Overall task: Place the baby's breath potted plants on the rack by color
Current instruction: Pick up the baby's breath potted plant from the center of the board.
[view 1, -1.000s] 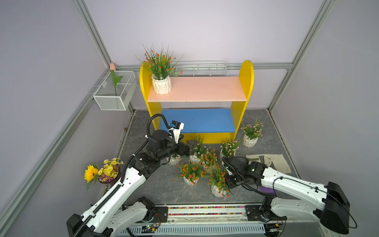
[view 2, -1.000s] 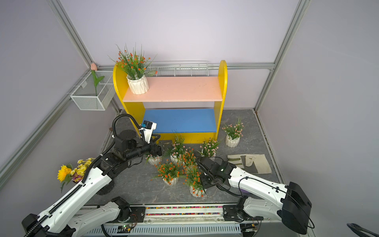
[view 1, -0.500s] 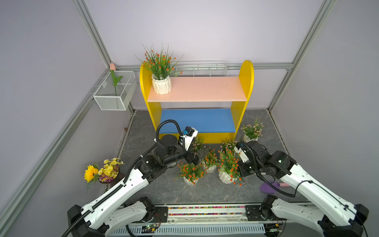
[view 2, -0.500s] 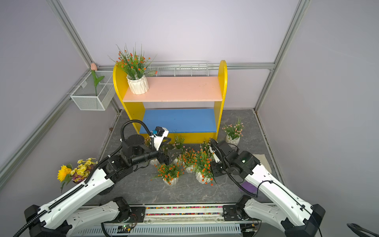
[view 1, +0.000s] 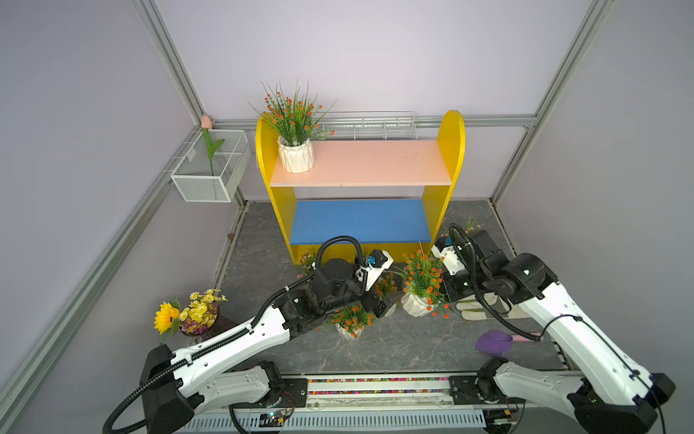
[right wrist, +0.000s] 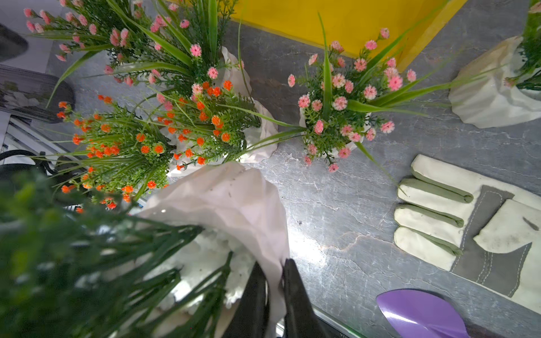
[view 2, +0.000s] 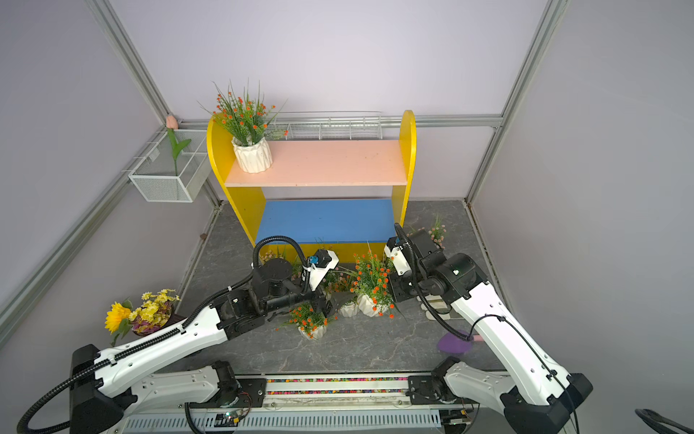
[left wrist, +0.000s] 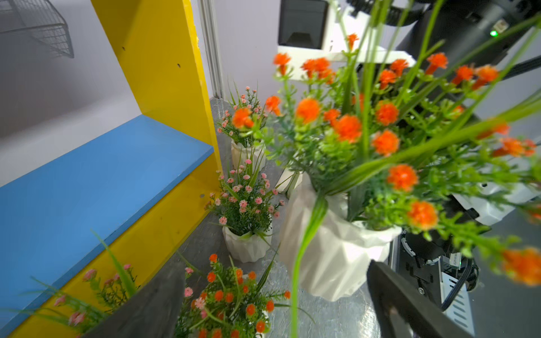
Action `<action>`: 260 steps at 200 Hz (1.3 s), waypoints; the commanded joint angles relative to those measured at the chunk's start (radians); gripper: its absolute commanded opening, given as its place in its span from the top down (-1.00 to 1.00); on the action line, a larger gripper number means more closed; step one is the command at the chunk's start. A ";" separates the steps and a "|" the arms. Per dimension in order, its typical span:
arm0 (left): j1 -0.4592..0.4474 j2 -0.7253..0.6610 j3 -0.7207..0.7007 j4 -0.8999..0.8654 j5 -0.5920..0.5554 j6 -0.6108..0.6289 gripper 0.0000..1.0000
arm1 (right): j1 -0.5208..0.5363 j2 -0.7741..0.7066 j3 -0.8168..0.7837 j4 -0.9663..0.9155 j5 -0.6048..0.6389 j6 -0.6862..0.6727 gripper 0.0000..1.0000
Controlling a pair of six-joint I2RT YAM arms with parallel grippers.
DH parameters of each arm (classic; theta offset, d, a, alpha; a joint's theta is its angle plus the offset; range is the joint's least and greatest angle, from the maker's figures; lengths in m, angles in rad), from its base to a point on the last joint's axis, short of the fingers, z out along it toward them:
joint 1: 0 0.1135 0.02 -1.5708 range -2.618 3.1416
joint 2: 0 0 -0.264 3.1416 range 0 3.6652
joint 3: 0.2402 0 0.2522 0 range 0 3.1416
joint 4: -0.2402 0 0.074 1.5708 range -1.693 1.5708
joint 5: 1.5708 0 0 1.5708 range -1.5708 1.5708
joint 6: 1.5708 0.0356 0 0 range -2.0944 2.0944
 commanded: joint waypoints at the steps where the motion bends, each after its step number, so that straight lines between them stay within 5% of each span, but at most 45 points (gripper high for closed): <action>1: -0.035 0.019 -0.011 0.070 0.038 0.038 -0.99 | -0.012 0.000 0.031 0.031 -0.052 -0.026 0.73; 260: -0.129 0.294 0.177 0.021 0.066 0.072 -0.92 | -0.015 -0.006 0.043 0.074 -0.131 -0.025 0.75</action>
